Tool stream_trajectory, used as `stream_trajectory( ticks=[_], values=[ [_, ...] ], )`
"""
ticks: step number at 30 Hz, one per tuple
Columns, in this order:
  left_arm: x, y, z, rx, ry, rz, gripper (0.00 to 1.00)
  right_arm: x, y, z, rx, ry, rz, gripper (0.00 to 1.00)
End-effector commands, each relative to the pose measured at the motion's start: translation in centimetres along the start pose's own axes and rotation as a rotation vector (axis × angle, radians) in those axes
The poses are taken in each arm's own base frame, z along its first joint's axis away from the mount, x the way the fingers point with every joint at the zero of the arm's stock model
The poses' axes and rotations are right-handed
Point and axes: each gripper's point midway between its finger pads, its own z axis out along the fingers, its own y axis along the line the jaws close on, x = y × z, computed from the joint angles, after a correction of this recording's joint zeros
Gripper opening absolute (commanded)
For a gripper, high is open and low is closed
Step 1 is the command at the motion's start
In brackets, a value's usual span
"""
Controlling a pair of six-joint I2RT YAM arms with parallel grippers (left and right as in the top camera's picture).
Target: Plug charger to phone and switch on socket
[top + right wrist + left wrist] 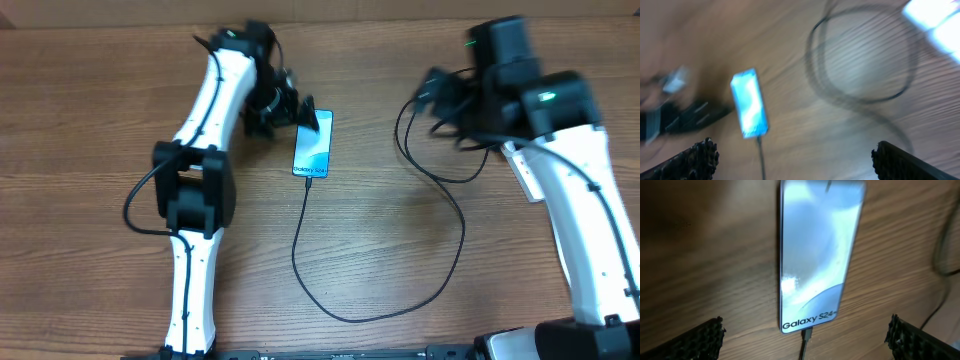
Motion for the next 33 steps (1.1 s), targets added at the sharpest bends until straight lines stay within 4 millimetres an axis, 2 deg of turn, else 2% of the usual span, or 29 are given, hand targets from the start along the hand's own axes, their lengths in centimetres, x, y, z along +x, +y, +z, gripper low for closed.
stream_trajectory(
  ticks=[1, 3, 4, 7, 10, 13, 16, 20, 25, 28, 33],
  values=[
    [-1.8, -2.4, -8.1, 0.037, -0.198, 0.058, 1.0, -3.9, -2.9, -1.6, 0.018, -0.108, 0.034, 1.0],
    [-1.8, -3.8, -11.9, 0.045, -0.288, 0.095, 1.0, -5.8, -5.1, -2.0, 0.049, -0.152, 0.089, 1.0],
    [-1.4, -4.8, -14.7, 0.042, -0.356, 0.122, 1.0, -6.9, -6.8, -2.3, 0.065, -0.179, 0.131, 1.0],
    [0.1, -6.1, -18.8, 0.008, -0.444, 0.159, 0.98, -9.1, -9.7, -3.0, 0.121, -0.255, 0.19, 1.0],
    [2.2, -6.7, -21.7, -0.072, -0.503, 0.173, 1.0, -11.0, -14.0, -3.7, 0.26, -0.341, 0.251, 1.0],
    [4.2, -8.2, -23.2, -0.072, -0.517, 0.206, 1.0, -12.0, -17.1, -2.9, 0.344, -0.35, 0.27, 1.0],
    [6.0, -9.1, -24.3, -0.079, -0.527, 0.225, 1.0, -12.4, -19.9, -0.9, 0.393, -0.308, 0.301, 1.0],
    [8.3, -9.0, -26.0, -0.109, -0.542, 0.222, 1.0, -12.1, -23.0, 1.9, 0.449, -0.233, 0.346, 1.0],
    [8.2, -6.3, -27.9, -0.262, -0.621, 0.114, 0.99, -11.6, -24.6, 3.4, 0.479, -0.186, 0.366, 1.0],
    [7.7, -5.4, -27.7, -0.305, -0.62, 0.092, 1.0, -11.8, -25.0, 4.0, 0.484, -0.184, 0.346, 1.0],
    [7.5, -5.4, -27.2, -0.3, -0.606, 0.091, 0.99, -11.7, -26.2, 6.2, 0.505, -0.134, 0.27, 1.0]
  ],
)
